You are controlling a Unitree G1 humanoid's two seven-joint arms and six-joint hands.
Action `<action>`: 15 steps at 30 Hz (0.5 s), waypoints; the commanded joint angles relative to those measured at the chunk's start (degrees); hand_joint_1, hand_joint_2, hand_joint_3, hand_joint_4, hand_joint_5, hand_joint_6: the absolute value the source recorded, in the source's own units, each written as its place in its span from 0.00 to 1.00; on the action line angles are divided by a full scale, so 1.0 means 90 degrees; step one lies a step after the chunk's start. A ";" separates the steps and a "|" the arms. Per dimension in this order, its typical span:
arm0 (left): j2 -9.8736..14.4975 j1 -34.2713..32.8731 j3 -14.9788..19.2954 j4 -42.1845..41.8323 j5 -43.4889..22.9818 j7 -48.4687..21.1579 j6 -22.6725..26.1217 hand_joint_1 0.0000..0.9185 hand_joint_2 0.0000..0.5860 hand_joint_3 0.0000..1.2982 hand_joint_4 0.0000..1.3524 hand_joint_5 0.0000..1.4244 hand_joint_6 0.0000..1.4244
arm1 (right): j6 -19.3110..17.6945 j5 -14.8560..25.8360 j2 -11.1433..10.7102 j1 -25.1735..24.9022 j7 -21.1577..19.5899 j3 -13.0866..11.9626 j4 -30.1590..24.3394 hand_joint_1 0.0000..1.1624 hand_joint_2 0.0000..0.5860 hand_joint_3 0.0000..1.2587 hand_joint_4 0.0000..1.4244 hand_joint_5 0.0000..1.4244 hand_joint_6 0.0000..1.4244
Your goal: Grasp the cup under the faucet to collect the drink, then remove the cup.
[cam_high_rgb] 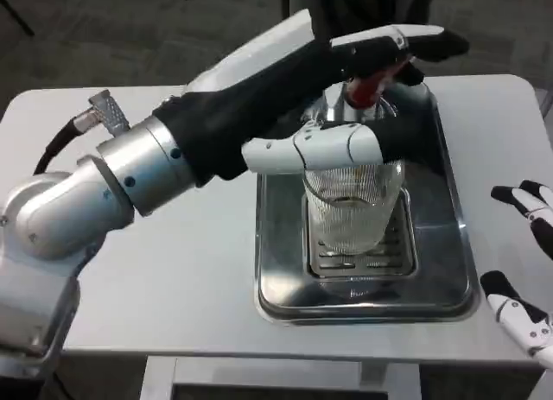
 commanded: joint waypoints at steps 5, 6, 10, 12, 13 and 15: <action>0.0154 0.0184 -0.0294 0.0143 0.0444 -0.0177 -0.0267 0.00 0.16 0.12 0.06 0.12 0.13 | 0.0036 -0.0001 0.0028 0.0085 0.0037 0.0011 -0.0110 0.33 0.84 0.07 0.00 0.00 0.00; 0.0154 0.0182 -0.0298 0.0147 0.0463 -0.0177 -0.0281 0.00 0.16 0.12 0.06 0.12 0.13 | 0.0055 -0.0007 0.0031 0.0076 0.0043 0.0022 -0.0110 0.33 0.84 0.07 0.00 0.00 0.00; 0.0157 0.0176 -0.0296 0.0178 0.0477 -0.0175 -0.0308 0.00 0.16 0.12 0.06 0.12 0.12 | 0.0134 -0.0038 0.0025 0.0043 0.0059 0.0071 -0.0110 0.33 0.84 0.07 0.00 0.00 0.01; 0.0166 0.0170 -0.0295 0.0210 0.0486 -0.0170 -0.0325 0.00 0.16 0.12 0.06 0.12 0.12 | 0.0165 -0.0049 0.0014 0.0033 0.0058 0.0090 -0.0110 0.33 0.84 0.07 0.00 0.00 0.01; 0.0168 0.0168 -0.0294 0.0222 0.0489 -0.0166 -0.0332 0.00 0.16 0.12 0.06 0.12 0.12 | 0.0172 -0.0051 0.0010 0.0032 0.0056 0.0095 -0.0110 0.33 0.84 0.07 0.00 0.00 0.01; 0.0174 0.0162 -0.0294 0.0258 0.0492 -0.0161 -0.0364 0.00 0.16 0.12 0.06 0.12 0.12 | 0.0336 0.0067 0.0063 -0.0013 0.0046 0.0133 -0.0110 0.33 0.84 0.07 0.00 0.00 0.02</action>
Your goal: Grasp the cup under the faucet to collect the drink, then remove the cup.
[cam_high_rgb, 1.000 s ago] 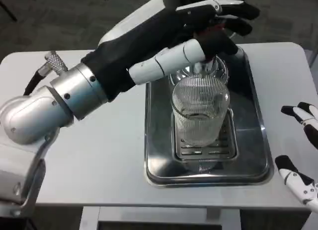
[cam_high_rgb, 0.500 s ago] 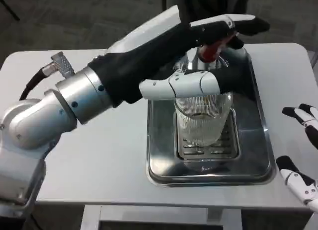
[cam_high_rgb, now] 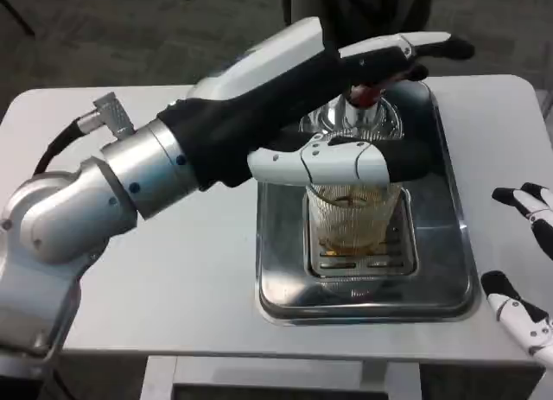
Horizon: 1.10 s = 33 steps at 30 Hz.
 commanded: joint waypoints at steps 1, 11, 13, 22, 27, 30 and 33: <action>0.0125 0.0166 -0.0212 0.0197 0.0217 -0.0211 -0.0024 0.00 0.16 0.12 0.05 0.12 0.12 | 0.0291 0.0201 0.0092 -0.0023 0.0024 0.0081 -0.0110 0.33 0.84 0.07 0.00 0.00 0.02; 0.0167 0.0148 -0.0205 0.0356 0.0232 -0.0201 -0.0165 0.00 0.17 0.12 0.05 0.11 0.12 | 0.0560 0.1330 0.0266 -0.0071 -0.0497 -0.0063 0.0058 0.42 0.61 0.03 0.01 0.06 0.11; 0.0180 0.0143 -0.0192 0.0386 0.0231 -0.0198 -0.0195 0.00 0.17 0.12 0.05 0.11 0.12 | 0.0498 0.1518 0.0284 -0.0067 -0.0656 -0.0064 0.0099 0.44 0.58 0.02 0.01 0.07 0.12; 0.0244 0.0152 -0.0145 0.0447 0.0205 -0.0197 -0.0285 0.00 0.17 0.12 0.06 0.11 0.12 | 0.0224 0.2050 0.0258 0.0009 -0.1226 0.0169 0.0265 0.48 0.46 0.00 0.02 0.07 0.12; 0.0272 0.0167 -0.0114 0.0446 0.0180 -0.0198 -0.0316 0.00 0.17 0.12 0.06 0.11 0.12 | 0.0086 0.2122 0.0239 -0.0039 -0.1462 0.0449 0.0455 0.51 0.42 0.00 0.02 0.06 0.11; 0.0291 0.0174 -0.0100 0.0431 0.0185 -0.0200 -0.0321 0.00 0.17 0.12 0.06 0.11 0.12 | 0.0036 0.2101 0.0231 -0.0082 -0.1588 0.0637 0.0537 0.51 0.42 0.00 0.02 0.06 0.11; 0.0310 0.0183 -0.0079 0.0419 0.0174 -0.0206 -0.0319 0.00 0.17 0.12 0.06 0.11 0.12 | 0.0065 0.2047 0.0218 -0.0133 -0.1688 0.0782 0.0601 0.53 0.41 0.00 0.02 0.06 0.11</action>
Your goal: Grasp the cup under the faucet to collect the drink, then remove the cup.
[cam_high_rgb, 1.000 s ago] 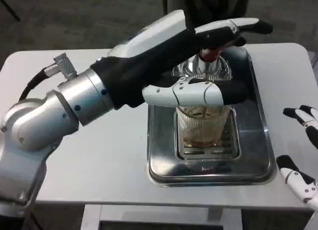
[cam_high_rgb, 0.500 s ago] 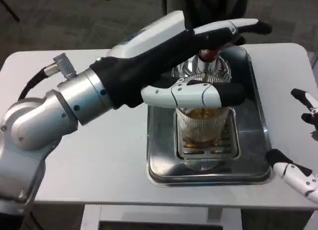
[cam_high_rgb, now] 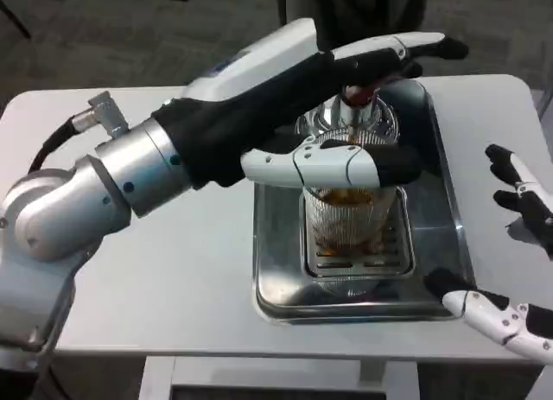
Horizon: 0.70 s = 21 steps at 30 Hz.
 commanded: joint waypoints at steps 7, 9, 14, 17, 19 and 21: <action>0.0266 0.0246 -0.0064 0.0056 0.0158 -0.0236 0.0123 0.00 0.18 0.12 0.06 0.11 0.12 | -0.0036 -0.0357 0.0143 -0.0236 -0.0623 0.0767 0.0353 0.53 0.41 0.00 0.02 0.05 0.11; 0.0275 0.0245 -0.0061 0.0050 0.0151 -0.0235 0.0130 0.00 0.18 0.12 0.06 0.11 0.12 | -0.0036 -0.0416 0.0176 -0.0266 -0.0702 0.0879 0.0415 0.54 0.41 0.00 0.02 0.05 0.11; 0.0303 0.0258 -0.0052 0.0028 0.0137 -0.0247 0.0141 0.00 0.18 0.12 0.06 0.11 0.12 | -0.0059 -0.0521 0.0241 -0.0285 -0.0923 0.1108 0.0585 0.54 0.42 0.00 0.01 0.04 0.10; 0.0308 0.0271 -0.0058 0.0015 0.0135 -0.0252 0.0147 0.00 0.19 0.12 0.06 0.11 0.12 | -0.0033 -0.0584 0.0300 -0.0333 -0.1055 0.1242 0.0705 0.54 0.42 0.00 0.01 0.04 0.09; 0.0307 0.0274 -0.0065 0.0007 0.0138 -0.0253 0.0151 0.00 0.19 0.12 0.06 0.11 0.12 | -0.0028 -0.0629 0.0330 -0.0378 -0.1124 0.1318 0.0783 0.54 0.42 0.00 0.01 0.04 0.09; 0.0306 0.0271 -0.0074 0.0003 0.0145 -0.0255 0.0153 0.00 0.19 0.12 0.06 0.11 0.12 | -0.0027 -0.0656 0.0349 -0.0412 -0.1166 0.1362 0.0838 0.54 0.42 0.00 0.00 0.04 0.09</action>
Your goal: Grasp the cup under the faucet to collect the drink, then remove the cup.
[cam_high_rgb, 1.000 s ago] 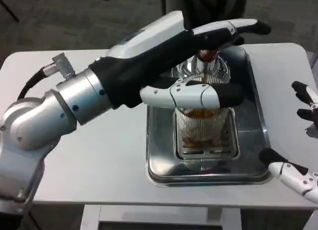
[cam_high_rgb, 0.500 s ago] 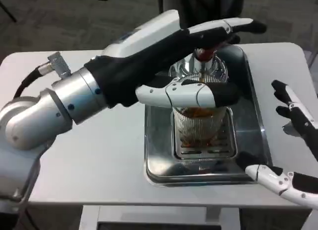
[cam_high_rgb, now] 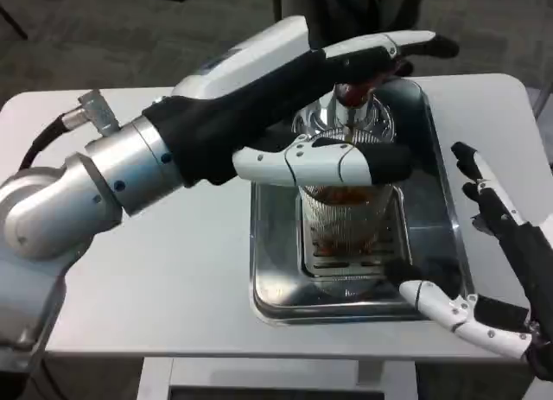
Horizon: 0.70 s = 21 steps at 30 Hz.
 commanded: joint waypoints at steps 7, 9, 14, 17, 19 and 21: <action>0.0168 0.0213 -0.0159 0.0036 0.0182 -0.0267 0.0137 0.06 0.17 0.12 0.07 0.11 0.12 | 0.0051 -0.0174 0.0196 -0.0227 -0.0264 0.0307 0.0332 0.54 0.42 0.00 0.00 0.04 0.08; 0.0170 0.0214 -0.0165 0.0023 0.0188 -0.0270 0.0141 0.09 0.17 0.12 0.06 0.11 0.12 | 0.0058 -0.0226 0.0242 -0.0281 -0.0312 0.0370 0.0395 0.54 0.42 0.00 0.00 0.04 0.08; 0.0182 0.0237 -0.0157 -0.0017 0.0187 -0.0271 0.0160 0.13 0.17 0.12 0.07 0.11 0.12 | 0.0079 -0.0269 0.0315 -0.0391 -0.0400 0.0462 0.0533 0.54 0.42 0.00 0.01 0.04 0.08; 0.0189 0.0247 -0.0154 -0.0036 0.0186 -0.0273 0.0169 0.14 0.16 0.12 0.07 0.11 0.12 | 0.0064 -0.0257 0.0367 -0.0442 -0.0446 0.0491 0.0613 0.54 0.42 0.00 0.01 0.03 0.08; 0.0190 0.0250 -0.0152 -0.0045 0.0182 -0.0272 0.0177 0.14 0.16 0.12 0.07 0.11 0.12 | 0.0061 -0.0249 0.0399 -0.0486 -0.0466 0.0508 0.0658 0.53 0.42 0.00 0.01 0.03 0.08; 0.0194 0.0254 -0.0150 -0.0057 0.0183 -0.0270 0.0185 0.14 0.16 0.12 0.06 0.11 0.12 | 0.0071 -0.0245 0.0420 -0.0544 -0.0470 0.0524 0.0697 0.52 0.42 0.00 0.01 0.03 0.07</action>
